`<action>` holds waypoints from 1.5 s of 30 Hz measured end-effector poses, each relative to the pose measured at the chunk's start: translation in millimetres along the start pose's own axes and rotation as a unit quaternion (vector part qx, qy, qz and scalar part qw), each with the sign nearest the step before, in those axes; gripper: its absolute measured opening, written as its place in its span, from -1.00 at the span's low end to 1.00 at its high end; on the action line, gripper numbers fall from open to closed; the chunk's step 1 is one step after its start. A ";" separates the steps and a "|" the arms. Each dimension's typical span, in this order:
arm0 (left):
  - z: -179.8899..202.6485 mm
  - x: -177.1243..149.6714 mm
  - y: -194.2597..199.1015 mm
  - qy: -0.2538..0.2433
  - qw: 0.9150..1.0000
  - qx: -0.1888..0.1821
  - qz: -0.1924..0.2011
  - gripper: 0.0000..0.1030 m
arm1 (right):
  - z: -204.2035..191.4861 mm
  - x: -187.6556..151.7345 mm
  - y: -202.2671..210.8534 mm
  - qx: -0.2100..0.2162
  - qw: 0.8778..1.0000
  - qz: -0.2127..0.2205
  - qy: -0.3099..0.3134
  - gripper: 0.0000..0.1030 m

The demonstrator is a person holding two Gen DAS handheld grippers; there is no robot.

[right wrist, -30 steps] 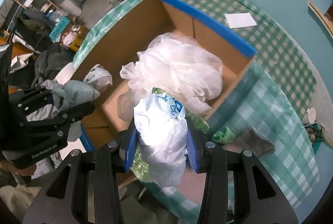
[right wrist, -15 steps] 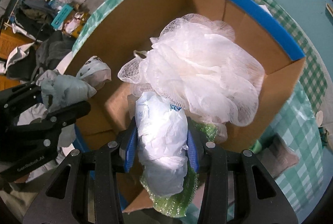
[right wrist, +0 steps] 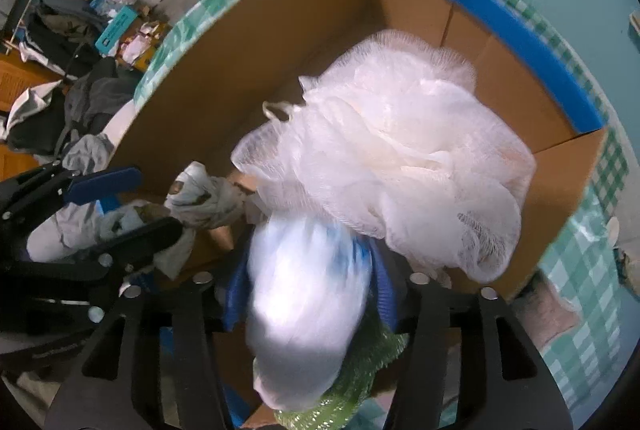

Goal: Organize soft objects
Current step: 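Release the white bag with the right tool while the left tool releases the patterned cloth into the box, then reach the left tool to the grey fleece mitten while the right tool reaches the black sock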

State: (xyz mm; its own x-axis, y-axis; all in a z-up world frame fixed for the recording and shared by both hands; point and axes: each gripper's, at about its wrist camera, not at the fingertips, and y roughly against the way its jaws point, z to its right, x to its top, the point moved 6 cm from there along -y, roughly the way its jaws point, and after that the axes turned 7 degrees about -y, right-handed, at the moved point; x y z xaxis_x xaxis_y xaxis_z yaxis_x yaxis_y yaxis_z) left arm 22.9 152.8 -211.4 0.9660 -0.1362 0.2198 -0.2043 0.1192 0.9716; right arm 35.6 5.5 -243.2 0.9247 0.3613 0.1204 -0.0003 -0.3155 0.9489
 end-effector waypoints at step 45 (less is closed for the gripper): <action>155.5 29.4 59.7 -0.178 0.980 -0.040 0.085 0.45 | 151.7 -123.2 160.5 -0.054 0.964 0.146 -0.215 0.45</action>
State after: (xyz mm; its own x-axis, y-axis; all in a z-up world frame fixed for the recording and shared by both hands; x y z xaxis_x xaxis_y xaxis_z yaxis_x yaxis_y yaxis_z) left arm 14.4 3.0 -133.3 0.7996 -0.4401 0.4086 -0.3305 0.2455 0.9113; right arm -20.7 -222.7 -149.9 0.9514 -0.1342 0.2771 -0.3029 -0.2462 0.9207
